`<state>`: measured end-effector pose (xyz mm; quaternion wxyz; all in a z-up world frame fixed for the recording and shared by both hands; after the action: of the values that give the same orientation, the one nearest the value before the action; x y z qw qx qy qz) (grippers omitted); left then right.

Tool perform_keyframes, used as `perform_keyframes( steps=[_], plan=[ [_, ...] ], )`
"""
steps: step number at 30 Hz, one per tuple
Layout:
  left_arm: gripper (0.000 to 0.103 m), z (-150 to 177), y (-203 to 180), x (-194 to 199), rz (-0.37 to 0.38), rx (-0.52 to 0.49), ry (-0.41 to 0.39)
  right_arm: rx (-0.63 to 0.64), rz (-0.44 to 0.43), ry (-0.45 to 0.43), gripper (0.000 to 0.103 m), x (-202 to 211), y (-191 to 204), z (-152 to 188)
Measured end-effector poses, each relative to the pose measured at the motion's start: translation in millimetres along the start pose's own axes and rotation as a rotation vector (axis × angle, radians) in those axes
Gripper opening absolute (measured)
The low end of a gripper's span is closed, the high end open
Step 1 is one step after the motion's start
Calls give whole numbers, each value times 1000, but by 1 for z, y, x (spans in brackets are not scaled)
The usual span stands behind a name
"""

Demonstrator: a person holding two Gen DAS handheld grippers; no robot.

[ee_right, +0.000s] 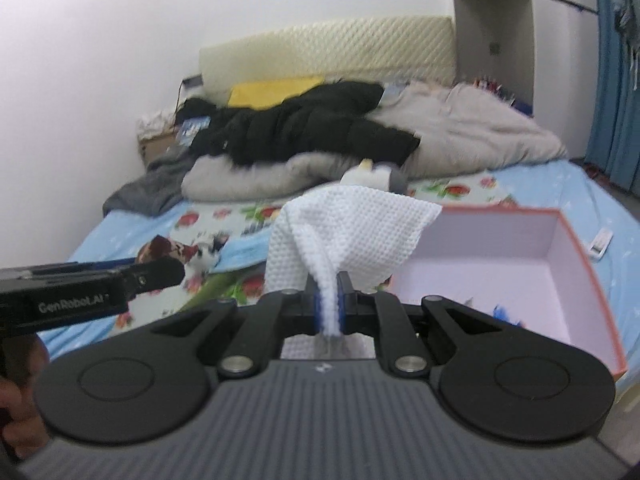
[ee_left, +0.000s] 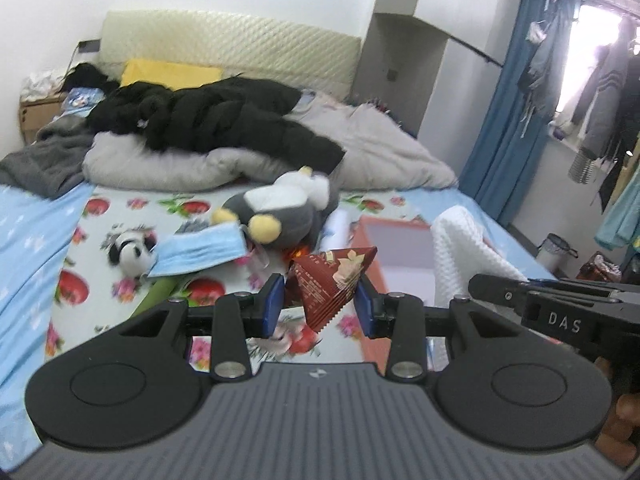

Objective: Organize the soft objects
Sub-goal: 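Carry the white cloth with the right tool while the left tool carries the wrapper to the box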

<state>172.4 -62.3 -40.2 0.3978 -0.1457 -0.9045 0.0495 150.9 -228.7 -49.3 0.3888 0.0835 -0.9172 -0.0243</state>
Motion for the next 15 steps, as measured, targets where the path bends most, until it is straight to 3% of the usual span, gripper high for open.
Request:
perform_keyframes(
  steps=[7,15],
  plan=[
    [44,-30,-38,-11,55,-52,-11,-45,34,-49,12,15,-29,-19],
    [44,-52,-82,-50,102,-102,29,-93,66,-53,12,11,-71,-24]
  ],
)
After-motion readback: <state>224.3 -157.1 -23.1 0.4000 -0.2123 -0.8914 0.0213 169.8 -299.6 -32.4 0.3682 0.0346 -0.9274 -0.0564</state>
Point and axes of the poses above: each gripper's, at about its wrist camera, not at the fingertips, and x roughly against the way its jaws point, y to its left, z to its underside, the point moved 8 cm from there along -x, roughly the way its jaws point, and after that the axes turned 14 degrees about y, right-handed, at the moved point
